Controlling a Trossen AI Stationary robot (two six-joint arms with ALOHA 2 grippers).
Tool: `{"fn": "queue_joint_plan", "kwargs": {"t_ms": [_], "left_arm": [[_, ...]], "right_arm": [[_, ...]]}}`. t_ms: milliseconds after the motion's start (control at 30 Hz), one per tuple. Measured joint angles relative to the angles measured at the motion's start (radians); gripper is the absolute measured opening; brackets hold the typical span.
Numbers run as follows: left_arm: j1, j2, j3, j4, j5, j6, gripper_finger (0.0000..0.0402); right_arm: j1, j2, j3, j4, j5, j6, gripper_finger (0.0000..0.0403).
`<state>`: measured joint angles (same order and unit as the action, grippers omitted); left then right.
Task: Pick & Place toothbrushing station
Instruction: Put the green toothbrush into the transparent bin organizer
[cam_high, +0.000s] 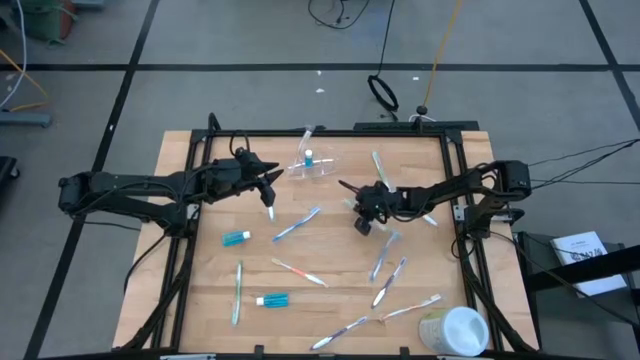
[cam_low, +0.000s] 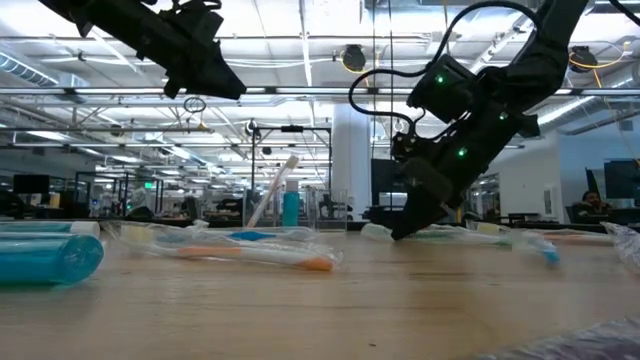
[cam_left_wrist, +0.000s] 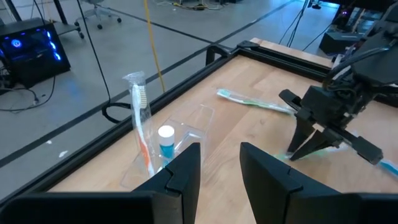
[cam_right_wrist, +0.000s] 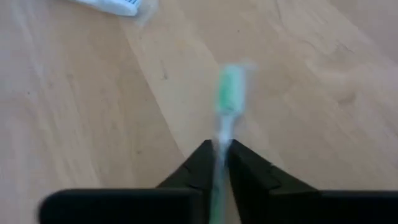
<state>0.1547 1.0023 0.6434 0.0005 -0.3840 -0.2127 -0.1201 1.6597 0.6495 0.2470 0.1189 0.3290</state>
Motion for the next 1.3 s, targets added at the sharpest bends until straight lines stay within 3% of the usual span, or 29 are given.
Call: {"fn": "queue_joint_plan", "kwargs": {"t_ms": [167, 467, 567, 900, 1200, 1300], "left_arm": [[0.000, 0.000, 0.000, 0.004, 0.000, 0.000, 0.0120], [0.000, 0.000, 0.000, 0.005, 0.000, 0.024, 0.0120], [0.001, 0.000, 0.000, 0.008, 0.000, 0.025, 0.0120], [0.003, 0.000, 0.000, 0.055, -0.009, 0.061, 0.0120], [0.003, 0.000, 0.000, 0.183, -0.010, 0.087, 0.0120], [0.003, 0.000, 0.000, 0.187, -0.010, 0.087, 0.0120]], "right_arm": [[-0.016, -0.032, -0.005, 0.142, -0.115, -0.031, 0.0014], [-0.118, -0.073, -0.002, 0.810, -0.204, -0.068, 0.0004], [-0.164, -0.071, -0.002, 0.940, -0.248, -0.095, 0.0001], [-0.254, -0.040, 0.110, 0.969, -0.255, -0.317, 0.0000], [-0.332, 0.104, 0.234, 0.969, -0.254, -0.370, 0.0000], [-0.361, 0.171, 0.272, 0.968, -0.257, -0.300, 0.0000]]}}
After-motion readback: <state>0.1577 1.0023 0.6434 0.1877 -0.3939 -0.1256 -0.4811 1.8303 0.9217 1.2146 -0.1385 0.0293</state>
